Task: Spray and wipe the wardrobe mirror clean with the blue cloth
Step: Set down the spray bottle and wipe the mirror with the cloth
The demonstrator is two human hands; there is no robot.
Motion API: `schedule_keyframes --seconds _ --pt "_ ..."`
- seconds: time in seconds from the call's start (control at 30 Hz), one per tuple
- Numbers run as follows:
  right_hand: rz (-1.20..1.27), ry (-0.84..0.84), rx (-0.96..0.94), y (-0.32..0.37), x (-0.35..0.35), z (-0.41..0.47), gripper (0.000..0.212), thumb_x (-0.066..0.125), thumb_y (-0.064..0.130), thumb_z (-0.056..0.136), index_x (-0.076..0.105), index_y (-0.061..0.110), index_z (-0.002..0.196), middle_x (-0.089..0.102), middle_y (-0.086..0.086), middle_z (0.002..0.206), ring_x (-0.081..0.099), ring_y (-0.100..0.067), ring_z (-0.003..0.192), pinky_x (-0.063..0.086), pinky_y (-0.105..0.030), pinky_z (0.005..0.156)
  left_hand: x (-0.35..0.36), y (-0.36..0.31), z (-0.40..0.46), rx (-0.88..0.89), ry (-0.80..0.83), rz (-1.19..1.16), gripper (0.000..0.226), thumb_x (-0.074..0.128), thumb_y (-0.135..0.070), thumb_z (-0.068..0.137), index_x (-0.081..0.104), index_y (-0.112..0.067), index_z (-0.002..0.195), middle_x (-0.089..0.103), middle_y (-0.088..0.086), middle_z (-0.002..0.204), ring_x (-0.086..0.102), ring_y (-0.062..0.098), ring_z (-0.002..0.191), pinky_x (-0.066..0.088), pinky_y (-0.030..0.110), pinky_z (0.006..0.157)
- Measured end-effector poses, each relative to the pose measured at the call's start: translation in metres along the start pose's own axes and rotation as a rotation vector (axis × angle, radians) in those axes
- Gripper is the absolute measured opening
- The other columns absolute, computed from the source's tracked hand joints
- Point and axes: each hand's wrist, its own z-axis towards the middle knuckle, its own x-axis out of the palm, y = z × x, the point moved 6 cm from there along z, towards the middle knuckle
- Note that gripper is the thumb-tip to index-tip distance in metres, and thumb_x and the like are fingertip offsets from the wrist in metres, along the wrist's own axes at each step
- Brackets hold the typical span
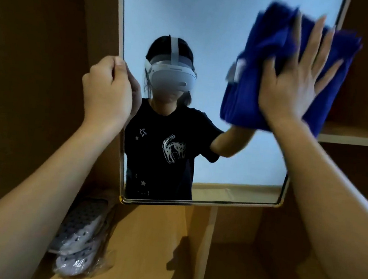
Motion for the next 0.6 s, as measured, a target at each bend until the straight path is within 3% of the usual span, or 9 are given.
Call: schedule_keyframes --seconds 0.1,0.2,0.4,0.5,0.6 --pt "-0.015 -0.025 -0.022 0.036 -0.005 0.045 0.067 0.014 0.061 0.095 0.015 0.032 0.155 0.008 -0.005 0.164 0.003 -0.027 0.151 -0.001 -0.057 0.118 -0.001 0.001 0.003 -0.011 0.038 0.004 0.033 0.033 -0.025 0.104 0.056 -0.008 0.088 0.053 -0.003 0.074 0.050 0.006 0.068 0.036 0.013 0.055" --pt "-0.011 -0.035 -0.091 0.068 0.001 0.022 0.066 0.020 0.062 0.096 0.016 0.033 0.155 0.009 -0.004 0.164 0.004 -0.027 0.151 0.000 -0.060 0.117 -0.004 0.000 0.005 0.023 0.042 -0.001 0.035 0.034 -0.023 0.103 0.058 -0.006 0.085 0.056 0.002 0.075 0.052 0.016 0.074 0.035 0.028 0.059" --pt "-0.007 0.080 -0.397 0.088 0.028 -0.115 0.069 0.040 0.060 0.093 0.019 0.035 0.154 0.016 -0.005 0.163 0.007 -0.025 0.151 0.005 -0.063 0.117 -0.004 0.001 0.006 0.030 0.045 0.018 0.034 0.033 -0.023 0.104 0.059 -0.008 0.088 0.055 -0.002 0.075 0.052 0.008 0.072 0.037 0.012 0.058" --pt "0.003 0.093 -0.270 0.049 0.038 -0.166 0.071 0.037 0.063 0.092 0.017 0.034 0.154 0.013 -0.004 0.163 0.004 -0.025 0.151 0.003 -0.062 0.117 -0.004 0.001 0.005 0.051 0.052 0.022 0.032 0.033 -0.022 0.104 0.056 -0.008 0.086 0.050 -0.006 0.071 0.050 0.005 0.066 0.035 0.008 0.056" --pt "0.028 0.094 -0.017 0.006 0.042 -0.199 0.070 0.023 0.067 0.094 0.013 0.033 0.155 0.013 -0.006 0.163 0.004 -0.026 0.151 0.005 -0.063 0.116 -0.003 -0.001 0.003 0.073 0.046 0.021 0.034 0.032 -0.024 0.105 0.058 -0.005 0.095 0.054 0.000 0.080 0.053 0.012 0.077 0.037 0.015 0.066"
